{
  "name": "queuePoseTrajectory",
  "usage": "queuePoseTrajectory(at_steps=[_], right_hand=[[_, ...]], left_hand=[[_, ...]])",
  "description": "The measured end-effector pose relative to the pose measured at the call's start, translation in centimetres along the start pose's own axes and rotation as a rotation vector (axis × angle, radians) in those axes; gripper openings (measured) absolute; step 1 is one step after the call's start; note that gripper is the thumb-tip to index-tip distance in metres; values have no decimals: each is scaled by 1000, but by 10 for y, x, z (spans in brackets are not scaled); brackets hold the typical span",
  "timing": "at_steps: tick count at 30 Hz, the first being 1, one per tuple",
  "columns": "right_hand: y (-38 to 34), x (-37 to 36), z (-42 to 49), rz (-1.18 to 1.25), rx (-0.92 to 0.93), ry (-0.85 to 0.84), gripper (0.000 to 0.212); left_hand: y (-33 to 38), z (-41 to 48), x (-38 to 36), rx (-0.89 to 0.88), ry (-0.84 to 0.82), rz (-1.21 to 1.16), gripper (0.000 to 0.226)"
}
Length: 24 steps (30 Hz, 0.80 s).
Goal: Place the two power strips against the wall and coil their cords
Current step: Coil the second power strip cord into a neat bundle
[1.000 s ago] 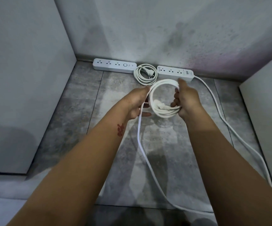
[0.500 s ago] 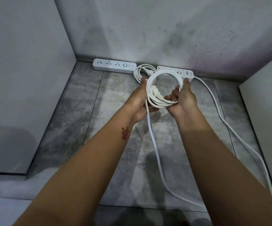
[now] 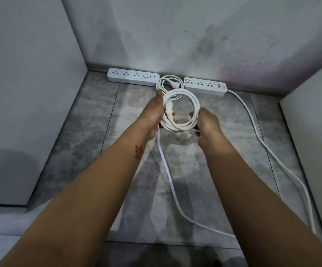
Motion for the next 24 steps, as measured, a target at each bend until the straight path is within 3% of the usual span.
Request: queuePoseTrajectory(at_steps=[2, 7, 10, 13, 24], right_hand=[[-12, 1, 0, -74, 95, -12, 36], [-55, -6, -13, -377, 421, -30, 54], [-63, -3, -14, -547, 466, -38, 66], [-58, -1, -12, -412, 394, -109, 55], [-30, 25, 0, 98, 117, 202, 54]], left_hand=[[2, 1, 0, -42, -17, 98, 47], [-7, -1, -17, -27, -202, 325, 74], [0, -8, -22, -32, -273, 343, 67], [8, -10, -24, -57, -342, 304, 52], [6, -14, -22, -23, -250, 93, 50]])
Point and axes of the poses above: each hand's wrist, its own z-axis towards the middle knuckle, its own x-axis out of the back of the hand, y = z × x, the point moved 8 cm from there along z, towards the middle knuckle, and after that the axes turned 1 degree about x, right-handed, at the moved point
